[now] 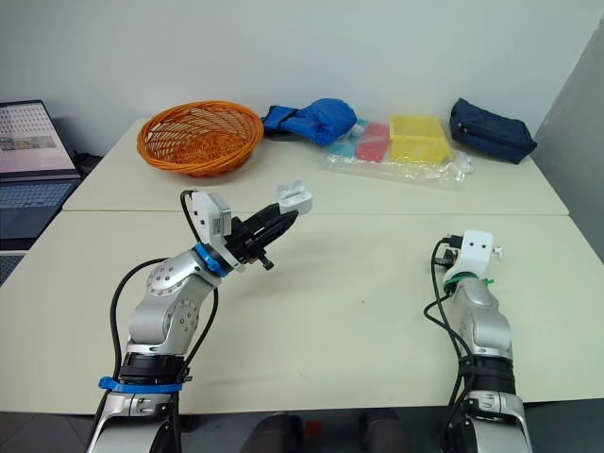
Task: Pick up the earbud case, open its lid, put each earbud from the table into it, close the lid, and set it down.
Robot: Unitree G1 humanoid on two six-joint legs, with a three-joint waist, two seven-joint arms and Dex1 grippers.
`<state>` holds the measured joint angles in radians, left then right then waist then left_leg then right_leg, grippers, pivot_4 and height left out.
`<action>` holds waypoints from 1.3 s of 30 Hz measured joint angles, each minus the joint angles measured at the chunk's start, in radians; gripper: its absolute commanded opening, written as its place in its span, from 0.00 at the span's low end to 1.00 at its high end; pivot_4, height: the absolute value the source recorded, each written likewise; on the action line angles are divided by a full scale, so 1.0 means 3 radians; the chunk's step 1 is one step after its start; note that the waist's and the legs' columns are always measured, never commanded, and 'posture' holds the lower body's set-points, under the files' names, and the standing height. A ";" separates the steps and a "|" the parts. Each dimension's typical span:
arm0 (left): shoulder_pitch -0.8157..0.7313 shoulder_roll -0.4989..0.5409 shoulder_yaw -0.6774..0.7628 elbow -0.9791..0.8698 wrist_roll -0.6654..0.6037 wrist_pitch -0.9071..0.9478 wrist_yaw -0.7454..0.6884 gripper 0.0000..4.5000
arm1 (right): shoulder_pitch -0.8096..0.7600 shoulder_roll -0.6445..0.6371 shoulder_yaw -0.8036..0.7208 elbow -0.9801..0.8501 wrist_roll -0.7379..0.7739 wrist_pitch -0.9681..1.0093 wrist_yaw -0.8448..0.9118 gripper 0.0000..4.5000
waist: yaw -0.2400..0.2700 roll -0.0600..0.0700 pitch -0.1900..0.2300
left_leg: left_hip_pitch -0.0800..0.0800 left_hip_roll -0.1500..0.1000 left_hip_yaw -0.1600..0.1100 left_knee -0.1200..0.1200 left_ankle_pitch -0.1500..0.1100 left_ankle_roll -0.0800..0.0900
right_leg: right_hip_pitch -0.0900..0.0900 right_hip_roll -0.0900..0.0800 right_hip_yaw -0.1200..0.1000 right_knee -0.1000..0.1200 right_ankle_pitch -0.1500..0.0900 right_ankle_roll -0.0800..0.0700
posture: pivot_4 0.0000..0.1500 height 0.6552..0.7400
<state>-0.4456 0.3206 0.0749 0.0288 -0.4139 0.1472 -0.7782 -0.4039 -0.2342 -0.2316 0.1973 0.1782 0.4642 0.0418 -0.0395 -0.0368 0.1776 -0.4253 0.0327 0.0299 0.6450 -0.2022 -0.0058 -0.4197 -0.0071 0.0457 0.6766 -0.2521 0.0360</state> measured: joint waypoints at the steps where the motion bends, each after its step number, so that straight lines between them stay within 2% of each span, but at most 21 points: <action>1: -0.0001 0.0000 0.0000 0.0002 0.0000 0.0000 0.0004 0.16 | 0.0021 -0.0072 0.0042 -0.0014 0.0004 0.0013 0.0103 0.09 | 0.0000 0.0000 0.0000 | 0.0000 -0.0001 0.0000 0.0000 0.0000 0.0000 | 0.0000 -0.0001 0.0001 -0.0001 0.0000 0.0000 | 1.00 1.00; 6: -0.0009 0.0011 -0.0014 0.0028 0.0000 -0.0007 -0.0017 0.16 | 0.0201 -0.0580 0.0266 -0.0388 0.0263 0.0296 0.1031 0.09 | 0.0007 0.0003 0.0002 | -0.0002 -0.0002 0.0000 -0.0001 0.0000 0.0000 | -0.0001 -0.0003 0.0001 -0.0005 0.0000 0.0001 | 1.00 1.00; 10: 0.0016 0.0044 -0.0060 0.0079 0.0000 -0.0071 -0.0190 0.16 | 0.0561 -0.1628 0.0610 -0.1251 0.0642 0.0569 0.2321 0.09 | 0.0032 0.0010 0.0006 | -0.0009 -0.0004 -0.0001 -0.0002 -0.0001 0.0000 | -0.0001 -0.0005 -0.0008 -0.0015 -0.0001 0.0002 | 1.00 1.00; 15: 0.0022 0.0021 -0.0100 0.0083 -0.0004 -0.0088 -0.0273 0.16 | 0.0865 -0.2497 0.0892 -0.1373 0.0502 0.0328 0.3210 0.09 | 0.0037 0.0006 0.0005 | -0.0010 -0.0006 0.0000 0.0001 -0.0001 0.0000 | 0.0003 -0.0009 -0.0009 -0.0025 0.0001 0.0003 | 1.00 1.00; 26: 0.0265 -0.0023 -0.0139 -0.0092 -0.0009 -0.0073 -0.0239 0.16 | 0.1022 -0.3206 0.0985 -0.0441 -0.0098 -0.0712 0.3802 0.09 | 0.0043 0.0006 0.0005 | -0.0016 -0.0006 0.0002 0.0000 -0.0001 0.0000 | 0.0006 -0.0015 -0.0006 -0.0047 0.0011 0.0009 | 1.00 1.00; 33: 0.0313 -0.0016 -0.0138 -0.0175 -0.0023 -0.0067 -0.0205 0.16 | 0.1136 -0.3502 0.0990 -0.0145 -0.0305 -0.0917 0.4063 0.09 | 0.0075 0.0007 0.0004 | -0.0011 -0.0006 0.0003 0.0003 -0.0001 0.0000 | 0.0019 -0.0028 -0.0012 -0.0049 0.0005 0.0002 | 1.00 1.00; 39: 0.0345 -0.0020 -0.0145 -0.0237 -0.0026 -0.0056 -0.0195 0.16 | 0.1017 -0.3529 0.1073 0.0222 -0.0525 -0.1312 0.4153 0.09 | 0.0075 0.0007 0.0004 | 0.0001 -0.0010 0.0004 0.0004 0.0000 0.0000 | 0.0034 -0.0034 -0.0009 -0.0056 0.0004 0.0003 | 1.00 1.00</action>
<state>-0.3420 0.3145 0.0313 -0.0424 -0.4218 0.1304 -0.8366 -0.0987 -1.2928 0.0903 0.2639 0.0208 0.0707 1.2876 -0.0169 -0.0348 0.1789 -0.4250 0.0297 0.0312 0.6462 -0.2024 -0.0057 -0.4094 -0.0172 0.0428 0.6599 -0.2509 0.0370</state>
